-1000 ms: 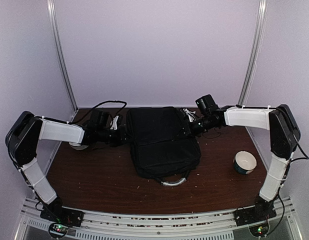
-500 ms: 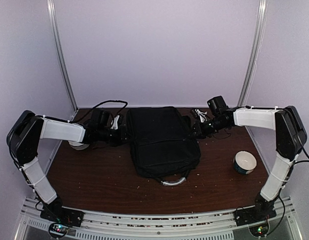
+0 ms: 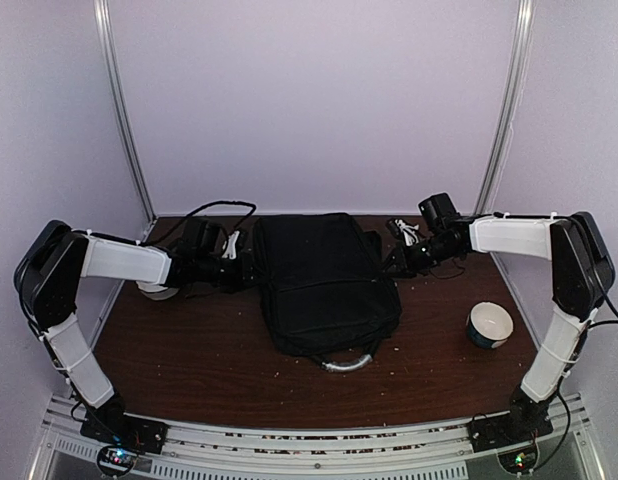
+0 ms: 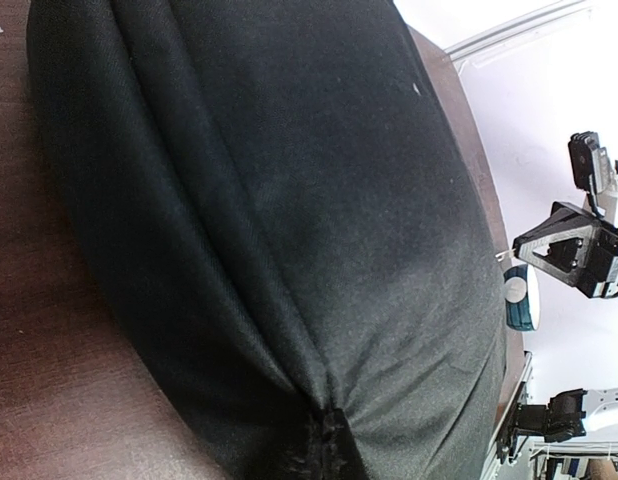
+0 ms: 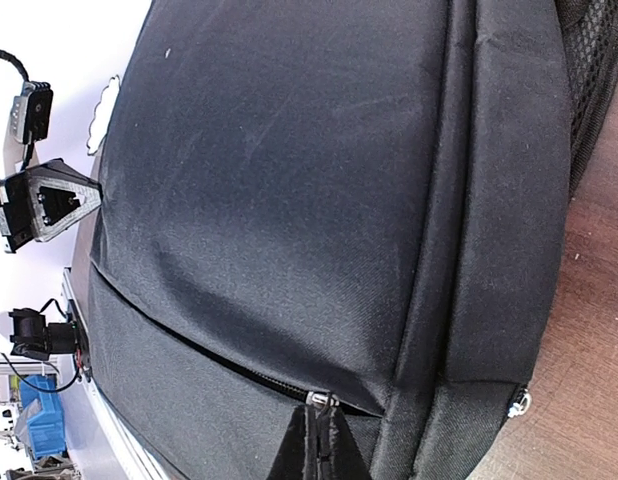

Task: Pack the student bag
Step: Zip the student bag into the second largest pocket of the bag, then reset both arms

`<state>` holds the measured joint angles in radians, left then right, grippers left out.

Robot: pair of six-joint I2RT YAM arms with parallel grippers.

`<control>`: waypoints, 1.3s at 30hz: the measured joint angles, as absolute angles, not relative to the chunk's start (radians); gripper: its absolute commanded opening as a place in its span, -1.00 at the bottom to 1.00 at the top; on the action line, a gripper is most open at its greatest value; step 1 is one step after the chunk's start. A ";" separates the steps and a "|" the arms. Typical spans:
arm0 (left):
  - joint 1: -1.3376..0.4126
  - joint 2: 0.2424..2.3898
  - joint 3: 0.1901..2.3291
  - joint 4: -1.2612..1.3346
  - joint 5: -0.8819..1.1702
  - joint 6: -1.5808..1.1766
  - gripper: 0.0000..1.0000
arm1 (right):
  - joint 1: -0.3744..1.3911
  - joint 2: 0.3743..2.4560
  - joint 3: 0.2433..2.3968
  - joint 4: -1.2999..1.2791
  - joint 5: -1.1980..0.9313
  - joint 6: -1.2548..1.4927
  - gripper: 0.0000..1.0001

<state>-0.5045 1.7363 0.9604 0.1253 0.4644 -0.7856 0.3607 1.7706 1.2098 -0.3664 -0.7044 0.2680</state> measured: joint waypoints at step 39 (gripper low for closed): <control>-0.461 1.231 1.180 -0.457 -0.160 -0.189 0.37 | 0.104 1.173 1.192 -0.411 -0.358 -0.105 1.00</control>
<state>-0.4606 1.2308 1.1805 -0.4572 -0.1604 -0.1886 0.1040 1.1732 1.1915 -0.4107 -0.3576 -0.1047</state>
